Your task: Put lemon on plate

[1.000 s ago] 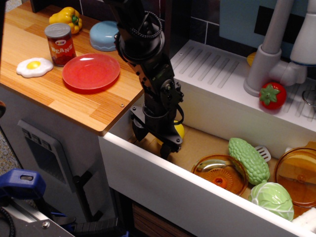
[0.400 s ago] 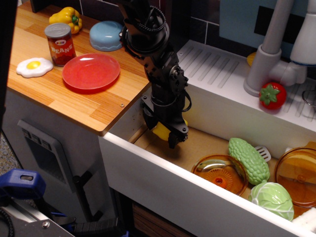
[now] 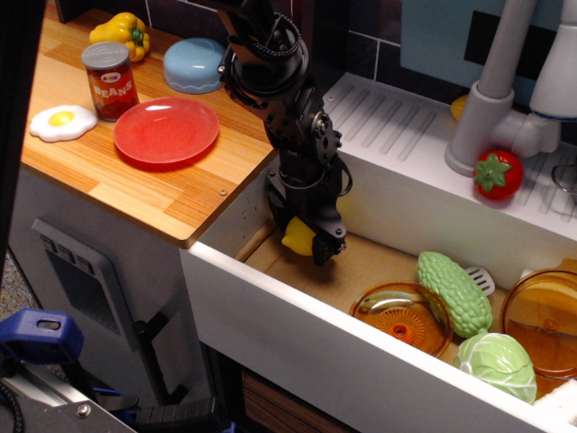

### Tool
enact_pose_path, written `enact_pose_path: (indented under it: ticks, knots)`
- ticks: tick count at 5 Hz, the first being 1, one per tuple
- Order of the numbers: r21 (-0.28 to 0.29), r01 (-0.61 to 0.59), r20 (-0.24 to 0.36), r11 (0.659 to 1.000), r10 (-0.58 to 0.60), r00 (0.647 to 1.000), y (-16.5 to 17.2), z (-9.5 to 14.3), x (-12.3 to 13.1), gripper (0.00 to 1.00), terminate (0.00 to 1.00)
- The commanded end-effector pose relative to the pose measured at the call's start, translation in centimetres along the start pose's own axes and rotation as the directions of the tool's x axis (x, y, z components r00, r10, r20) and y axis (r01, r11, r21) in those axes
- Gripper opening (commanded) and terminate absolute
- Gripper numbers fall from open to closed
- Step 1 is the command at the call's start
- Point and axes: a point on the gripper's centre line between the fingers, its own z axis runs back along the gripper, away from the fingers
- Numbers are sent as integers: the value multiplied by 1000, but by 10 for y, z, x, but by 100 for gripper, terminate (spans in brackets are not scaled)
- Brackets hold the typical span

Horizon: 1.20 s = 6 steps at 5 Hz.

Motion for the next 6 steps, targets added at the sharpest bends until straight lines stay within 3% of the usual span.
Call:
enact_pose_path:
  ticks: [1,2,3,4,5,6]
  knots:
    - [20,-7,47,1000,6,999,9,8,12,100,0]
    - [47,-17,22,999,16,1000,1,29,14,0,0]
    - [73,1,-16,997,1,1000,-12,69,18,0,0]
    - [140,5,-55,990,3,998,-28,115,17,0,0]
    - [238,34,-108,971,-8,994,-16,155,3,0,0]
    - [227,116,-141,967,-85,986,24,163,-10,0,0]
